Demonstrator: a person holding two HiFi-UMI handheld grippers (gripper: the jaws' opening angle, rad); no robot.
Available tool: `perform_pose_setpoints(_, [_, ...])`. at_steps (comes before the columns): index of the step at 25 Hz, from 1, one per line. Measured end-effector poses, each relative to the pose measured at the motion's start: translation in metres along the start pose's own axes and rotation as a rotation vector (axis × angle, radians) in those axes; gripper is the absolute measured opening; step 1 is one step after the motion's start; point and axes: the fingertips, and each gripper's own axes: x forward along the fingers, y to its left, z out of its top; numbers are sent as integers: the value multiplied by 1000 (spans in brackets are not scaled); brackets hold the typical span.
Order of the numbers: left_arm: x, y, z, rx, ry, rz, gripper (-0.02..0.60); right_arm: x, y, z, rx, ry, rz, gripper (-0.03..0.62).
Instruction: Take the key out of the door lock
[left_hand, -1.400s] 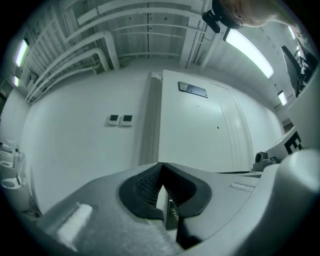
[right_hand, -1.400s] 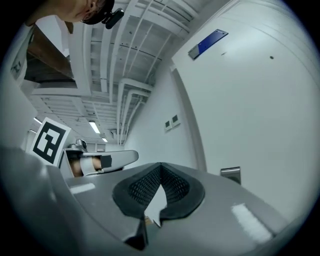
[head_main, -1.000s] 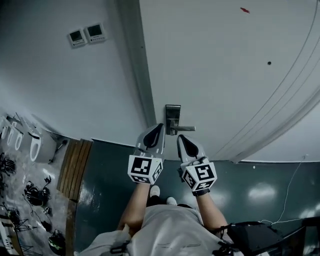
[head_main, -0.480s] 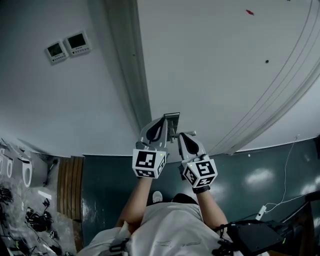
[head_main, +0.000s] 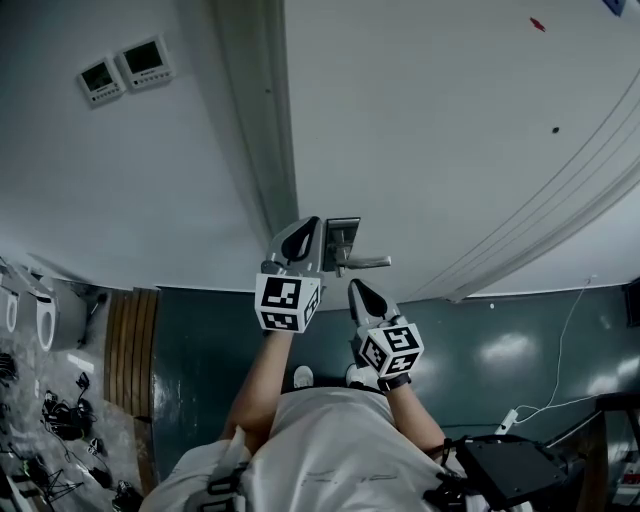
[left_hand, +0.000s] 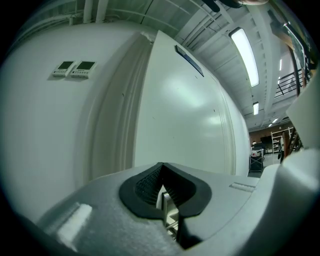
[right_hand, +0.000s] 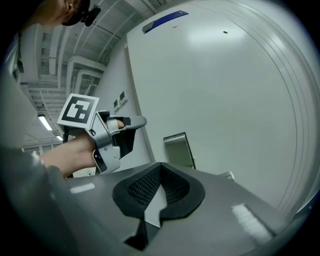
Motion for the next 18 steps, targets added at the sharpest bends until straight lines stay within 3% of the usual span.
perform_pose_setpoints(14, [22, 24, -1, 12, 7, 87, 2, 16, -29, -41, 166, 90, 28, 3])
perform_pose_setpoints(18, [23, 24, -1, 13, 7, 87, 2, 23, -41, -64, 326, 150, 50, 3])
